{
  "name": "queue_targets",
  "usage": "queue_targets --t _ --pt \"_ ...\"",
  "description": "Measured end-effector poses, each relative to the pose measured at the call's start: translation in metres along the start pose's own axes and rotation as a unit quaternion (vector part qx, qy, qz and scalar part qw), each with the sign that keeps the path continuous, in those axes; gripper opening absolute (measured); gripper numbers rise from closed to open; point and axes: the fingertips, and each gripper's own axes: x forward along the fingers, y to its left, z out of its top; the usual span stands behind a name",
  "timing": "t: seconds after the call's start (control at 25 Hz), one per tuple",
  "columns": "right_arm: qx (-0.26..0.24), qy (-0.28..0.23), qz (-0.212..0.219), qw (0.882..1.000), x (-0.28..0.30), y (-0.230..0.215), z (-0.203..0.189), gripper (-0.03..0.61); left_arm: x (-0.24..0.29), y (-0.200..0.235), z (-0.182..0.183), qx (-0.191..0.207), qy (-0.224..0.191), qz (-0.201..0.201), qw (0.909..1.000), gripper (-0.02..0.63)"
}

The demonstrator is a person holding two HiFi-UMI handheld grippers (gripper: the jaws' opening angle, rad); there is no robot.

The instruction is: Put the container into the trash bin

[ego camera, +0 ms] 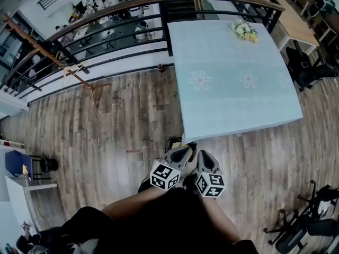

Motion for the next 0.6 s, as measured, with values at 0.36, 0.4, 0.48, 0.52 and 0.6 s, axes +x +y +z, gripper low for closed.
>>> queue_targets --t 0.36,0.4,0.48,0.52,0.6 --pt "-0.077 -0.108 -0.056 0.99 -0.006 0.059 0.071 0.035 -0.024 -0.006 0.069 0.089 -0.035 -0.08 0.9922 0.014" --pt "-0.081 -0.113 -0.058 0.989 -0.004 0.067 0.072 0.035 -0.027 -0.005 0.074 0.093 -0.042 -0.083 0.9912 0.014" --pt "-0.092 -0.123 -0.06 0.986 0.001 0.081 0.076 0.035 -0.036 0.001 0.085 0.098 -0.061 -0.084 0.9898 0.014" --pt "-0.097 -0.126 -0.06 0.985 0.003 0.087 0.078 0.035 -0.04 0.005 0.091 0.101 -0.072 -0.082 0.9888 0.014" --pt "-0.1 -0.132 -0.06 0.984 0.007 0.097 0.079 0.035 -0.051 0.012 0.101 0.111 -0.092 -0.078 0.9864 0.014"
